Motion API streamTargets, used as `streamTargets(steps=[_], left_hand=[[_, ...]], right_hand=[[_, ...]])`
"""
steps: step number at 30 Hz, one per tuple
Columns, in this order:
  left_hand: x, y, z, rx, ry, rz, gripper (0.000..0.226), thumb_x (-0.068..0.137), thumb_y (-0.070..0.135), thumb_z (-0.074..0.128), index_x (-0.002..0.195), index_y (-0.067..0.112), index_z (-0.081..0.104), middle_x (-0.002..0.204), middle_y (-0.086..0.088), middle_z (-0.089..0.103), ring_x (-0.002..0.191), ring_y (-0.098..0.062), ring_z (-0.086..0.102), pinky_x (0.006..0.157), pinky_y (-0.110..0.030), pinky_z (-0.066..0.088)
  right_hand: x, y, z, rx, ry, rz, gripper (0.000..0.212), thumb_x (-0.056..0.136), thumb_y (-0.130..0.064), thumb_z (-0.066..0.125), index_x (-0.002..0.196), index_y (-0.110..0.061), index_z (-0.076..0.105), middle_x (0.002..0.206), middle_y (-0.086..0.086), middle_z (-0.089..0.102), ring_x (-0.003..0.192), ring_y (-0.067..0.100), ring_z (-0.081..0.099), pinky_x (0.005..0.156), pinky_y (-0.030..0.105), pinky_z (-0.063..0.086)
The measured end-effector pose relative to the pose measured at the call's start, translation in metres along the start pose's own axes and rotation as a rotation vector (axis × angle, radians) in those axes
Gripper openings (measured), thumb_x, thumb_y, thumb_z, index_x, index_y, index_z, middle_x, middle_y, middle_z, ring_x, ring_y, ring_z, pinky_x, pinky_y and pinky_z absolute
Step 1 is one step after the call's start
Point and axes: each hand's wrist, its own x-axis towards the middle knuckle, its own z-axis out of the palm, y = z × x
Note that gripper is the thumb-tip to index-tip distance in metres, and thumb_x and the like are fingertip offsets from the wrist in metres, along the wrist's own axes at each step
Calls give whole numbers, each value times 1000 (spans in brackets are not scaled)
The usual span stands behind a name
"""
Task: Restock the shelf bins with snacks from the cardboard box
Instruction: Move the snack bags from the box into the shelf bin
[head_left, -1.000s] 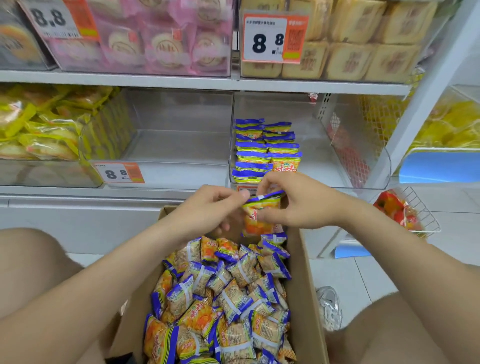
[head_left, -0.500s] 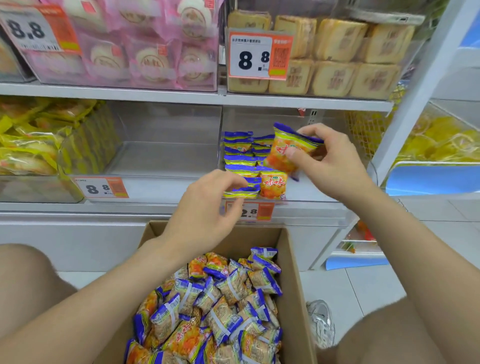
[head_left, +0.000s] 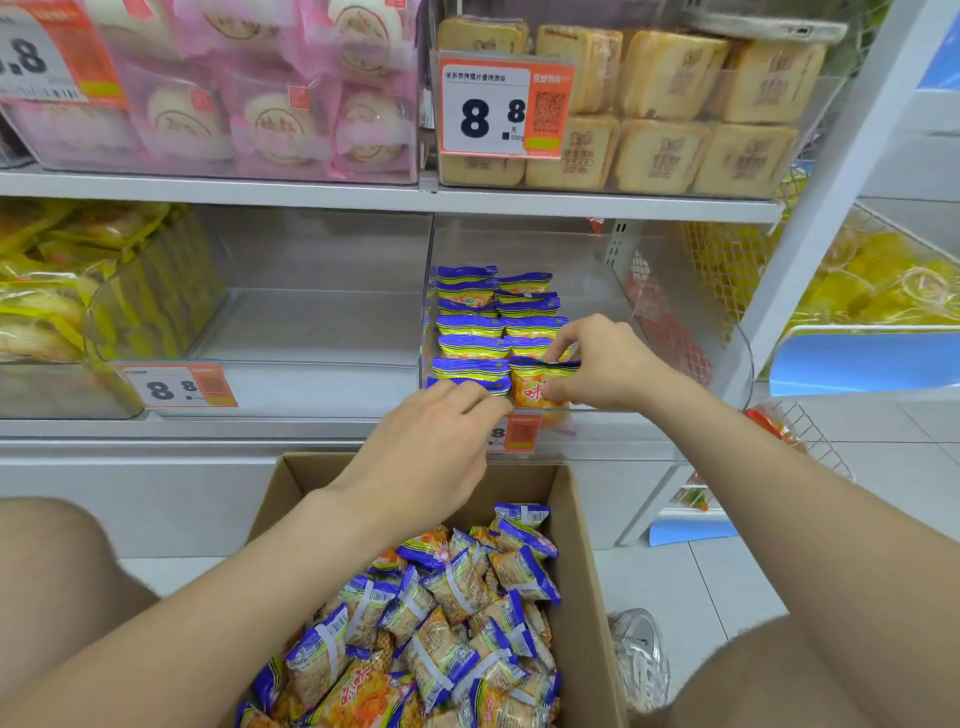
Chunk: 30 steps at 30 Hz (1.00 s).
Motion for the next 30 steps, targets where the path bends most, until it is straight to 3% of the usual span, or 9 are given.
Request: streamTargets(steps=[7,9,12,14,16,20,22,26,30], left_hand=[[-10,-6,0,-22,20,7,39,95,9,65,133,17,62,128,1,60,118,-21,55,98,-36,51],[-13,-4,-4,-20,89,22,25,94,9,65,117,17,65,114,3,59,106,-20,55,87,-34,50],[-22,-1,-10,-42,69,42,6,94,20,61,98,24,59,91,10,57,82,-14,54,66,-31,48],[-32,-2,-5,-36,-101,12,3,94,32,56,95,31,54,86,14,60,75,-12,58,60,-33,50],[-42,-10,11,20,-345,-50,6,95,38,52,99,34,56,94,13,64,84,-14,64,64,-35,52],[-69,-42,60,133,-785,-204,27,97,25,54,123,28,63,119,-2,65,108,-30,66,75,-38,52],[-82,-54,81,144,-868,-245,26,95,16,56,120,21,64,116,-7,63,106,-30,66,80,-47,59],[-95,-62,112,157,-856,-283,42,97,5,58,137,14,51,125,-12,52,113,-32,55,89,-42,52],[-100,-63,137,162,-900,-328,69,95,-2,58,156,15,32,152,-14,37,148,-43,30,116,-57,38]], right_hand=[[-8,5,-6,-161,112,12,66,71,-56,92,118,-16,67,110,5,64,106,26,60,77,34,45],[-19,0,-9,-154,237,-96,51,81,-52,84,115,-17,69,107,2,67,103,24,63,81,35,49],[-51,-20,-10,42,338,-347,8,88,-24,71,96,-22,72,79,-9,68,74,10,65,76,38,56],[-79,-37,-1,143,211,-449,10,85,-15,67,86,-23,72,67,-10,67,65,9,64,66,32,55],[-102,-48,18,105,2,-502,11,83,-18,63,84,-25,72,67,-10,67,66,7,64,63,29,54],[-117,-55,66,-285,-289,-559,20,88,-30,54,97,-26,72,84,-6,71,82,17,66,67,33,54],[-115,-55,84,-396,-357,-546,22,92,-30,53,103,-23,70,91,2,70,87,27,66,67,35,54],[-103,-58,109,-549,-485,-504,11,97,-24,53,94,-14,57,85,5,53,71,28,56,58,35,46],[-88,-57,126,-642,-600,-444,21,101,-19,54,83,-15,44,78,2,42,62,18,45,53,34,38]])
